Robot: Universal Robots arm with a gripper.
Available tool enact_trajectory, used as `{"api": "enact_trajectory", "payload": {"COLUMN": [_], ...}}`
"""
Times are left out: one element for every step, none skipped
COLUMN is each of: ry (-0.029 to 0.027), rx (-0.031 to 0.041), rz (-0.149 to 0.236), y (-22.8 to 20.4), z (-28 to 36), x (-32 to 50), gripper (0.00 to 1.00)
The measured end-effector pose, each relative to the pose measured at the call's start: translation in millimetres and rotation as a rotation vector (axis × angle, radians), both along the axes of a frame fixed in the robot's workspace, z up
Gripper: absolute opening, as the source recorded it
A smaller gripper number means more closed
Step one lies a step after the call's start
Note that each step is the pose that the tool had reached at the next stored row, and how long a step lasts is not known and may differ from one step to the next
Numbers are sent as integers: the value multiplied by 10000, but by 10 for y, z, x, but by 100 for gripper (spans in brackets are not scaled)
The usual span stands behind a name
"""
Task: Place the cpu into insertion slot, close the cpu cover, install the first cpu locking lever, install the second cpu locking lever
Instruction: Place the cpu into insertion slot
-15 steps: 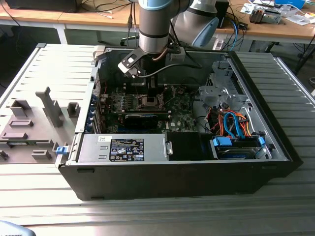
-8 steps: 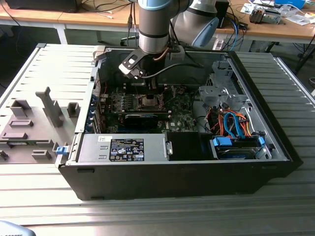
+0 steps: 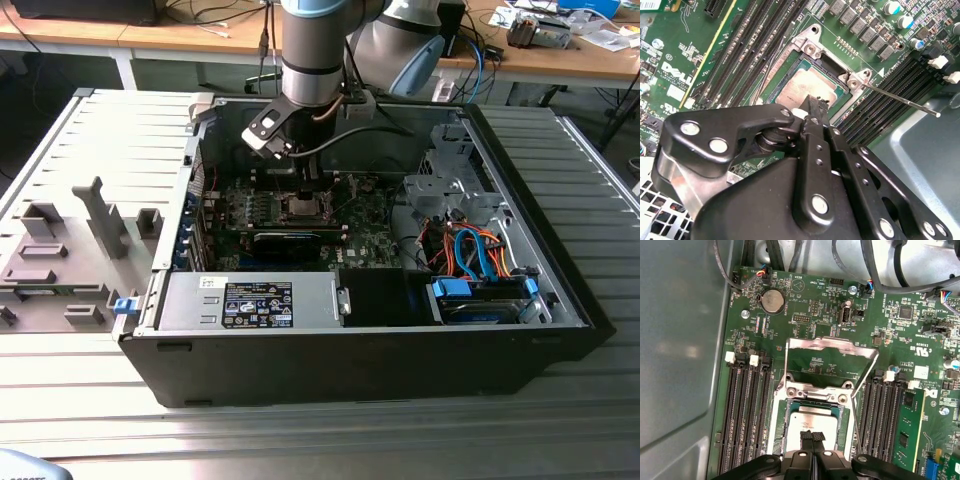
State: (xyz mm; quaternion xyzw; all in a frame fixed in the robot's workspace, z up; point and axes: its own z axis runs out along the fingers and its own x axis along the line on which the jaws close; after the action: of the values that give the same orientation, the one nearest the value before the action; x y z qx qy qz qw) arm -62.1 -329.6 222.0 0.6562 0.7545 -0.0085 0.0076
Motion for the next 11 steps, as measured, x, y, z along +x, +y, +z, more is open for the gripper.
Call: {"api": "enact_trajectory", "payload": {"ry": [0,1,2,1,1,0,0,0,0,-2,-1], "rx": [-1,-1,-3,-2,-1,-1,-1,0,0,2,1], "rz": [-1,0,0,0,0,0,0,0,-1,0,-1], "y": [0,0,0,0,0,0,0,0,0,0,0], "z": [1,3,6,8,14,18,22,26,29,30,31], "x": [0,0,0,0,0,0,0,0,0,0,0], "gripper": [11,11,11,11,11,11,11,11,11,11,11]}}
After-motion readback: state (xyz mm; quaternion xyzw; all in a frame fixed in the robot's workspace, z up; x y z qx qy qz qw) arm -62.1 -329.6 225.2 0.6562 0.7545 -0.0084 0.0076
